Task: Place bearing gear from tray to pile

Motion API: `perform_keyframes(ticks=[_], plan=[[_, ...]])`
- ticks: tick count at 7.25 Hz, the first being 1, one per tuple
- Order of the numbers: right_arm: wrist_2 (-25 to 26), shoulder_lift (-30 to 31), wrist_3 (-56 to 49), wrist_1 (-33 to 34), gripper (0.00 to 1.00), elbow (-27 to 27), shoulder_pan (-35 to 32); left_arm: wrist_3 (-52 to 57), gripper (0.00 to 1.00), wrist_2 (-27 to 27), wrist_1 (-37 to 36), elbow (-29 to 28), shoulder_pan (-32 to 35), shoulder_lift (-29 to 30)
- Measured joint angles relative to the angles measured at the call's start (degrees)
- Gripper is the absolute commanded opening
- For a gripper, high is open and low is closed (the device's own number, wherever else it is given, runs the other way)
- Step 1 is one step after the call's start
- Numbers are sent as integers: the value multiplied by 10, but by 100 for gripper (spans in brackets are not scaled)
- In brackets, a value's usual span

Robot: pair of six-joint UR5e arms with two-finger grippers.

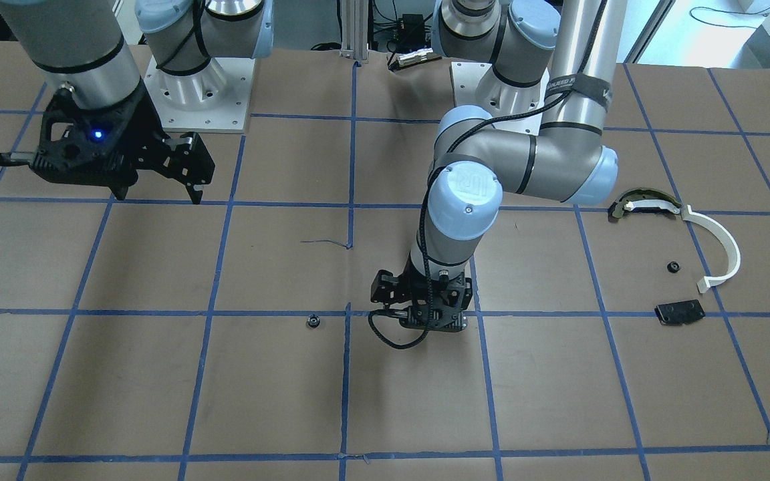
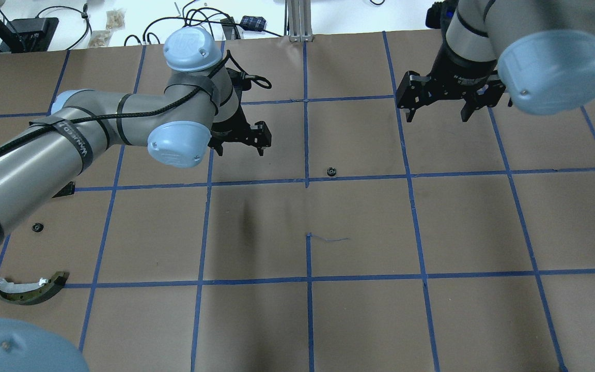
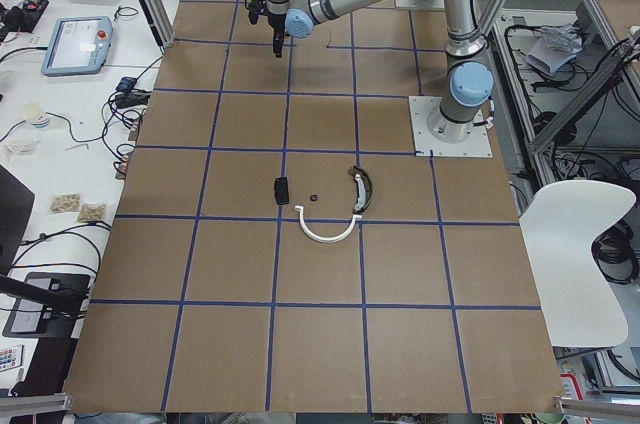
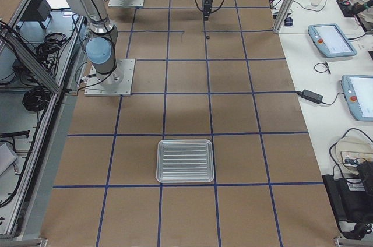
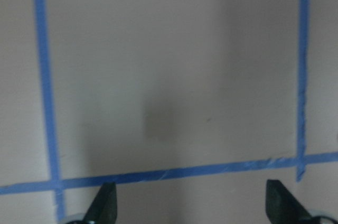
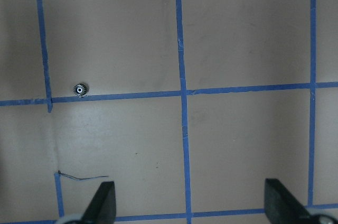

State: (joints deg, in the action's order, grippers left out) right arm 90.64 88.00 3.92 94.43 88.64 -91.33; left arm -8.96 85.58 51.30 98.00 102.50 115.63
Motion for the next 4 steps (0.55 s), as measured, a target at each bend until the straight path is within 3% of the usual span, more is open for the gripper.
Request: perform_keyframes(ticks=[4], plan=[[34, 13, -7, 7, 100, -16, 0, -48, 100, 0, -95, -10, 75, 61]])
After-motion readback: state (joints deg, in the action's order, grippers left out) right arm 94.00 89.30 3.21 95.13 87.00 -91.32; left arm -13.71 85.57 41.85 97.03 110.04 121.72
